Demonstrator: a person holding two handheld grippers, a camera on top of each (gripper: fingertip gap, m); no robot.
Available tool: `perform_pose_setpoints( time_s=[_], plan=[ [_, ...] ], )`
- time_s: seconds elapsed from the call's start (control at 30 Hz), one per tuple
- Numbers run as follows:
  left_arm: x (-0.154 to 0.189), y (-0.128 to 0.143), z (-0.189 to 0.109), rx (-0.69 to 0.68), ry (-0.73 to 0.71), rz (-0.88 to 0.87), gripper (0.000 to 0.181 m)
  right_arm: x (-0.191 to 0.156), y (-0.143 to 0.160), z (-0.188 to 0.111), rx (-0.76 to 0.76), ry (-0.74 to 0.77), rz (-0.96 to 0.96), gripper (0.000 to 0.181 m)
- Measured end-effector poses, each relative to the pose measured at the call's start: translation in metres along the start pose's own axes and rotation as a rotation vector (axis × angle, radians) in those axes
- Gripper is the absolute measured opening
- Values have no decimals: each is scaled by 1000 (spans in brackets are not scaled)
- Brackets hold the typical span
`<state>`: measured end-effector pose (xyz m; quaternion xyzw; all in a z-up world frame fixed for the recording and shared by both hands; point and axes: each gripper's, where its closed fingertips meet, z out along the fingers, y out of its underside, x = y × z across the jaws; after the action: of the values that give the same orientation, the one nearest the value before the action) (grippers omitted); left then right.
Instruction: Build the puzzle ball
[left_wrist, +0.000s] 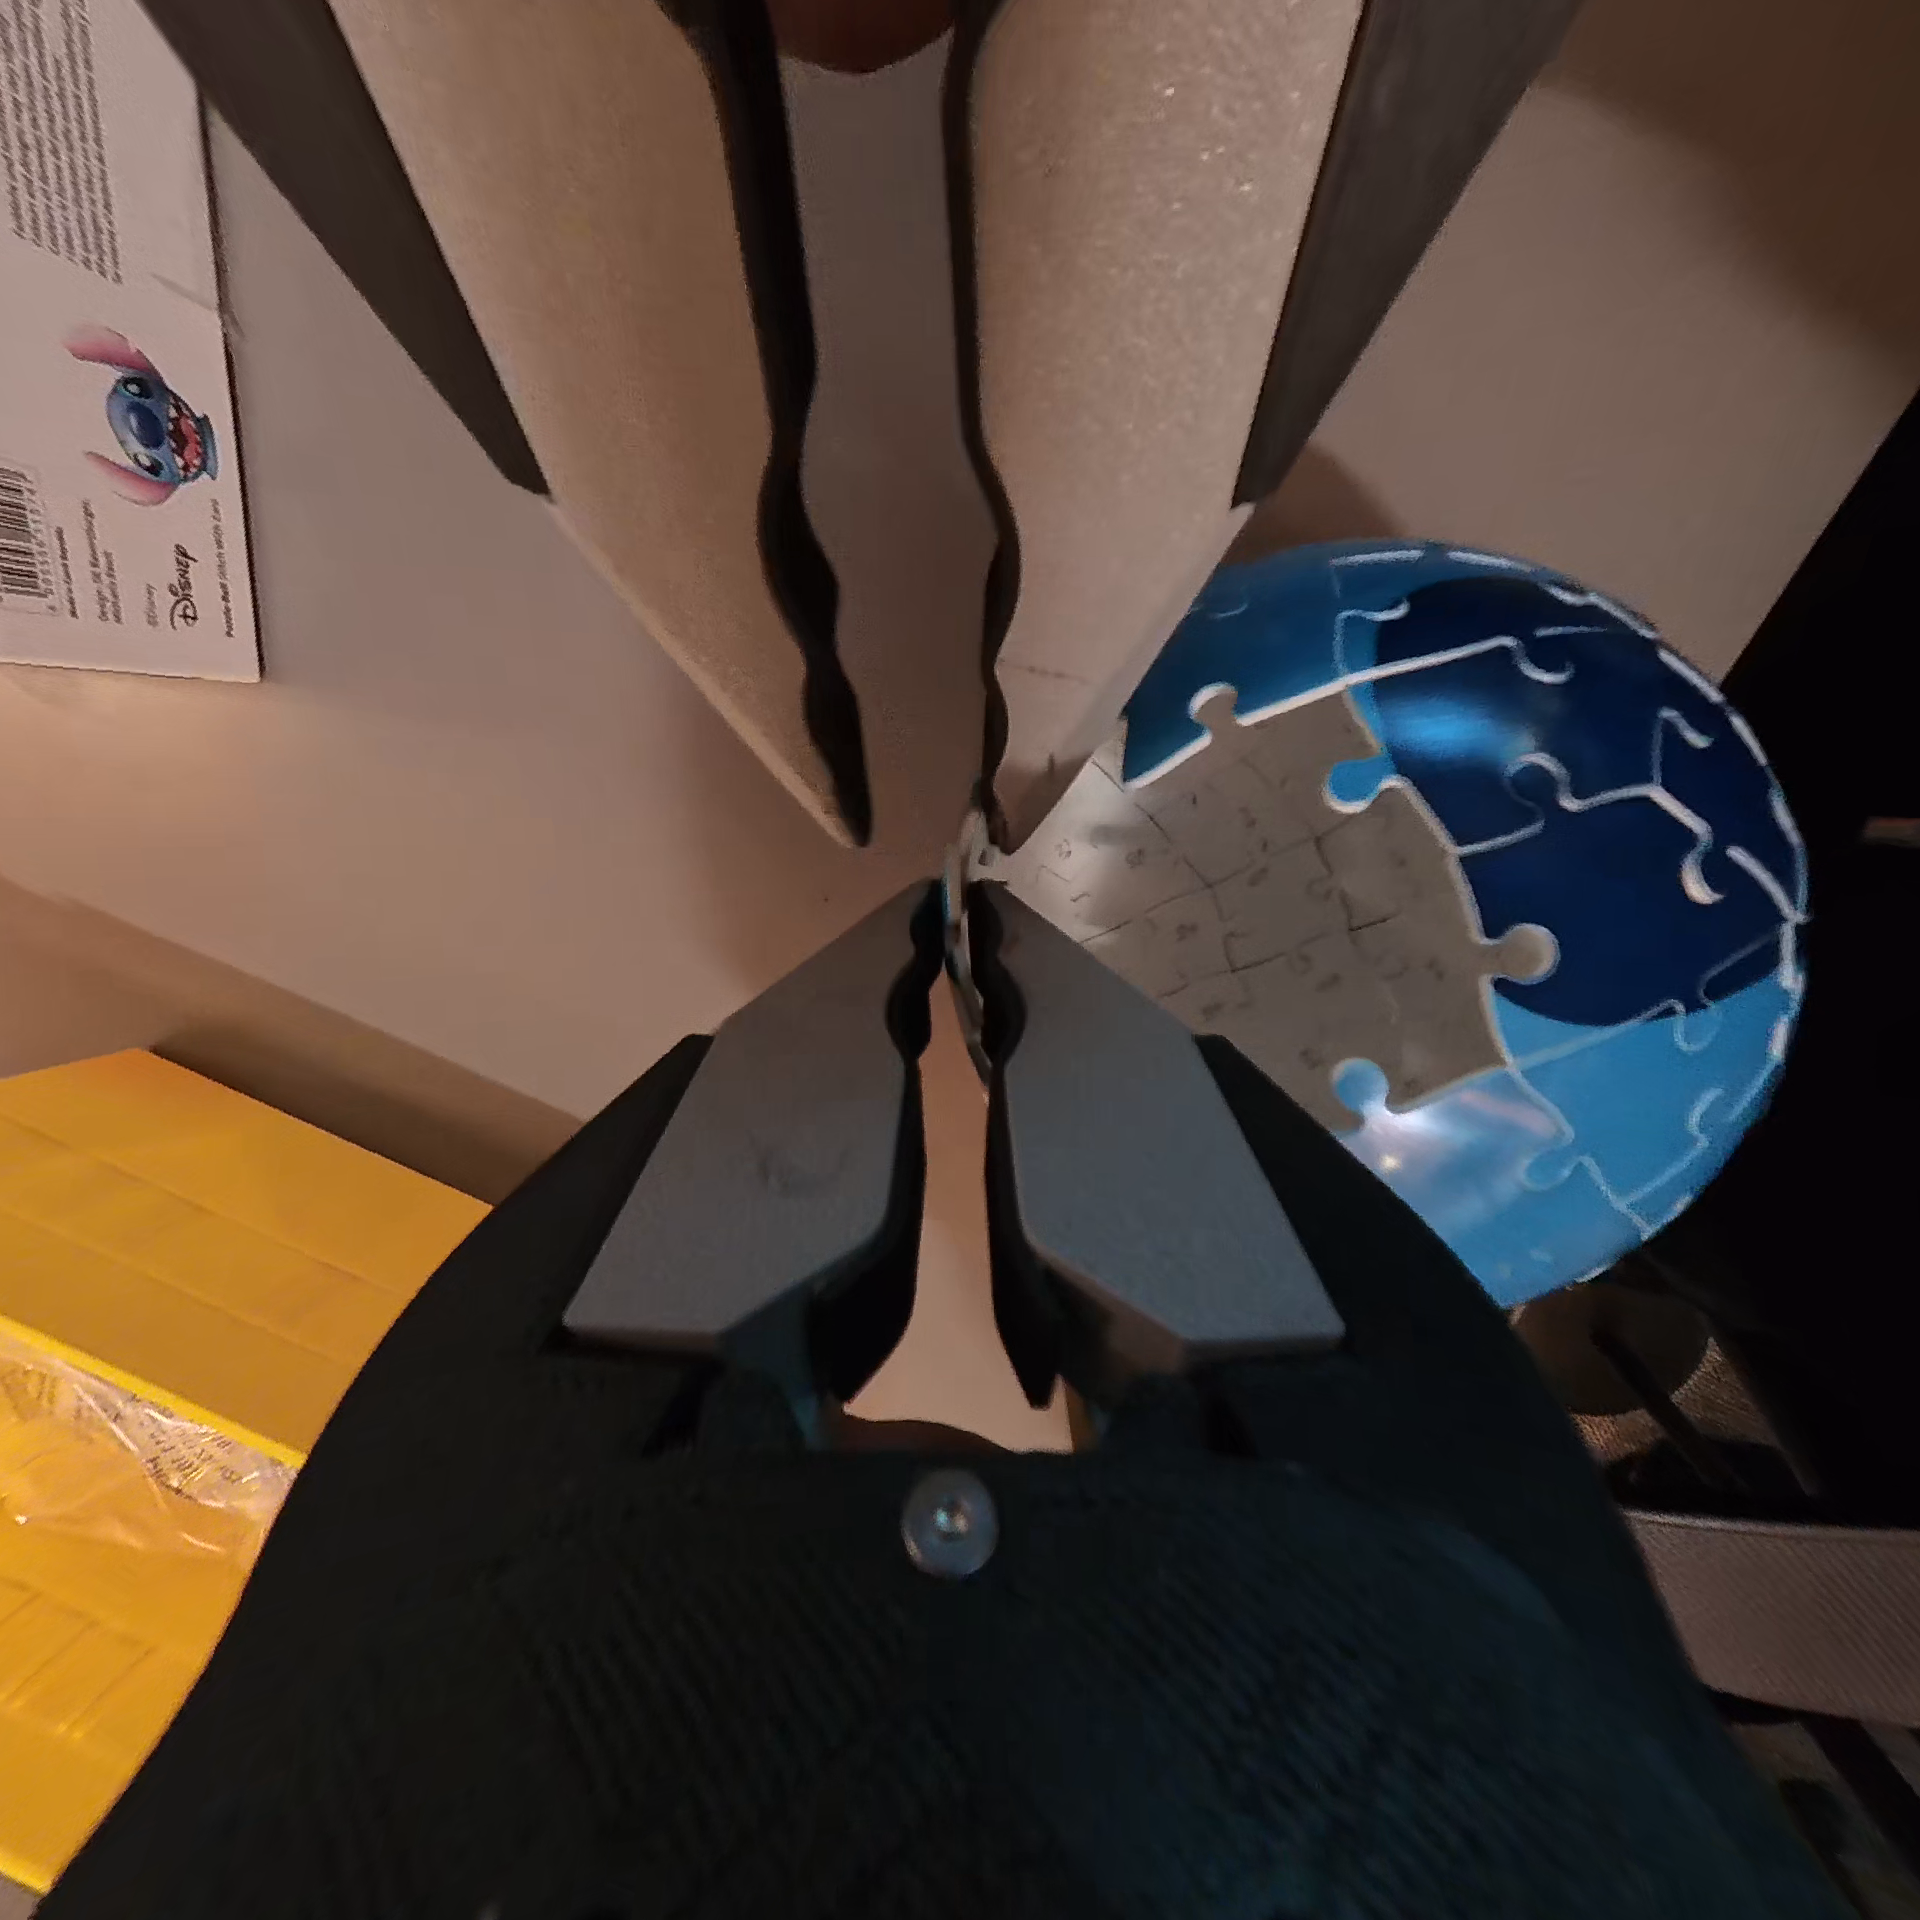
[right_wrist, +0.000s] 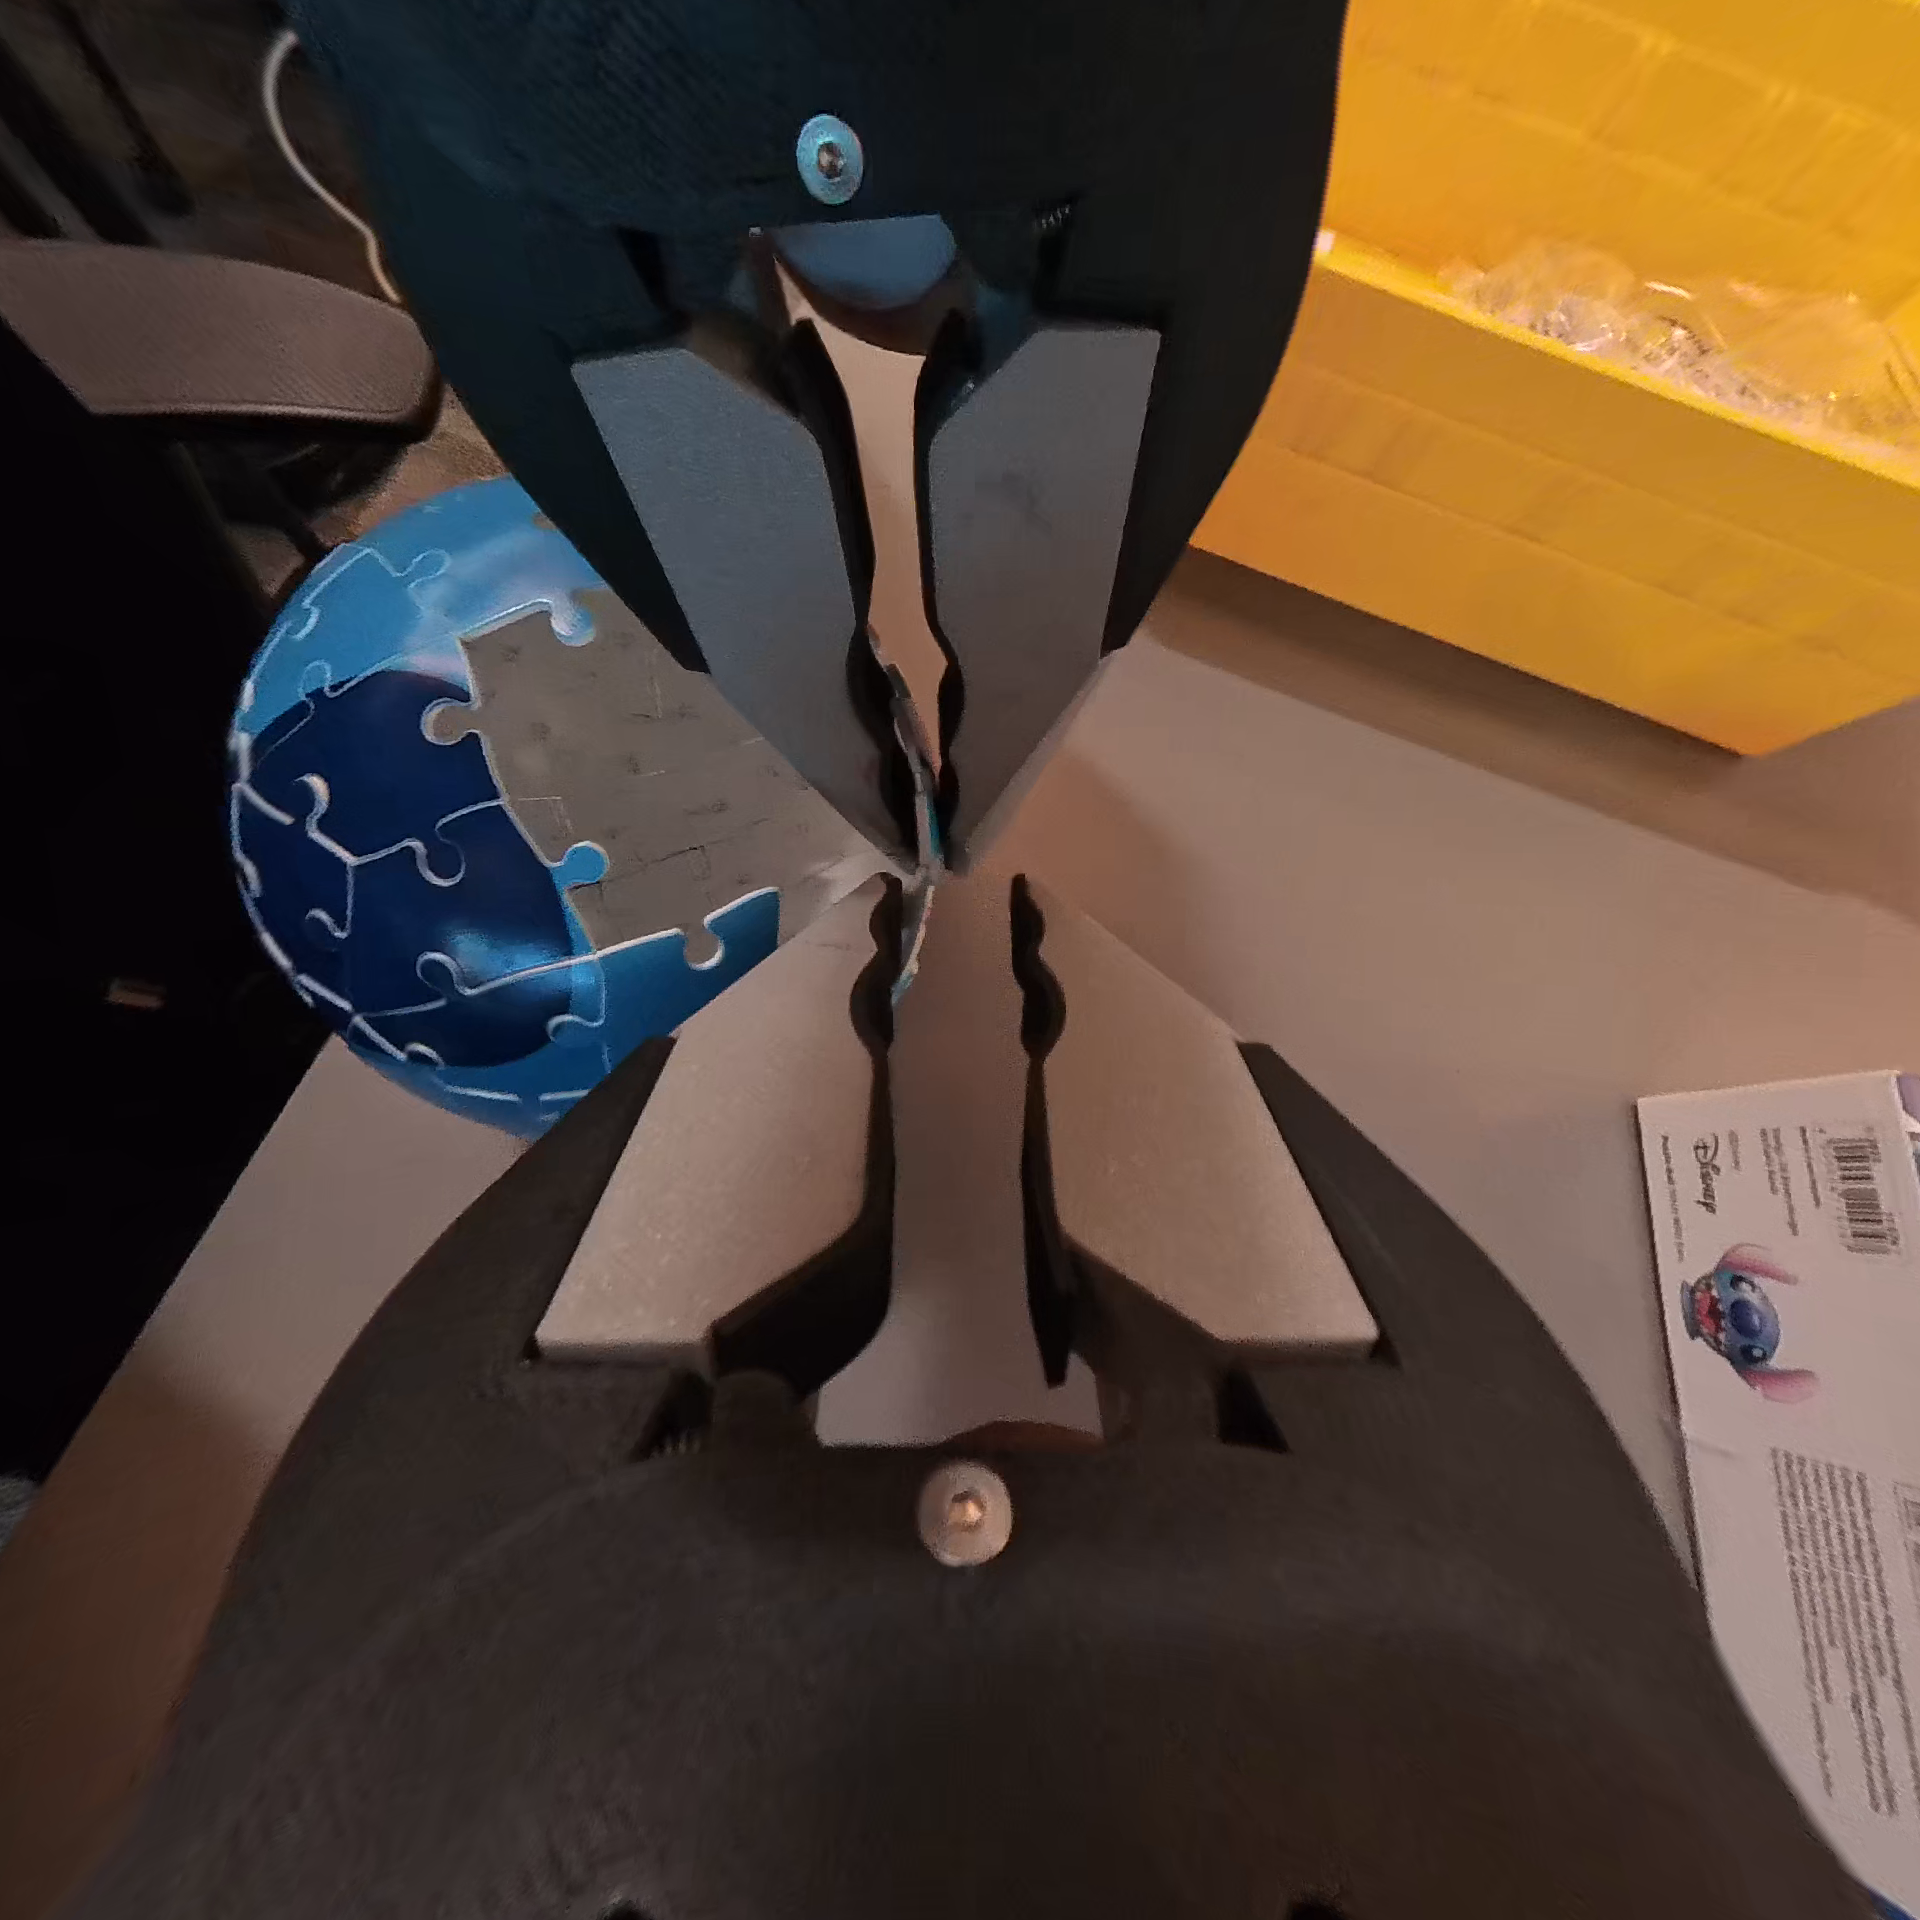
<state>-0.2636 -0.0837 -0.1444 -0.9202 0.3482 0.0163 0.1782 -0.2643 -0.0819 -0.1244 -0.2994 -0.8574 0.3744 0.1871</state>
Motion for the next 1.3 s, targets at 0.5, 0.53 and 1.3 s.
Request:
perform_pose_setpoints(
  time_s=[0.5, 0.53, 1.3],
  plan=[
    [0, 5, 1, -20, -2, 10, 3, -4, -3, 7, 17, 18, -50, 0],
    [0, 5, 1, -19, 0, 10, 3, -4, -3, 7, 16, 23, -55, 0],
    [2, -1, 4, -3, 7, 25, 2, -8, 0, 1, -4, 2, -83, 5]
  ],
)
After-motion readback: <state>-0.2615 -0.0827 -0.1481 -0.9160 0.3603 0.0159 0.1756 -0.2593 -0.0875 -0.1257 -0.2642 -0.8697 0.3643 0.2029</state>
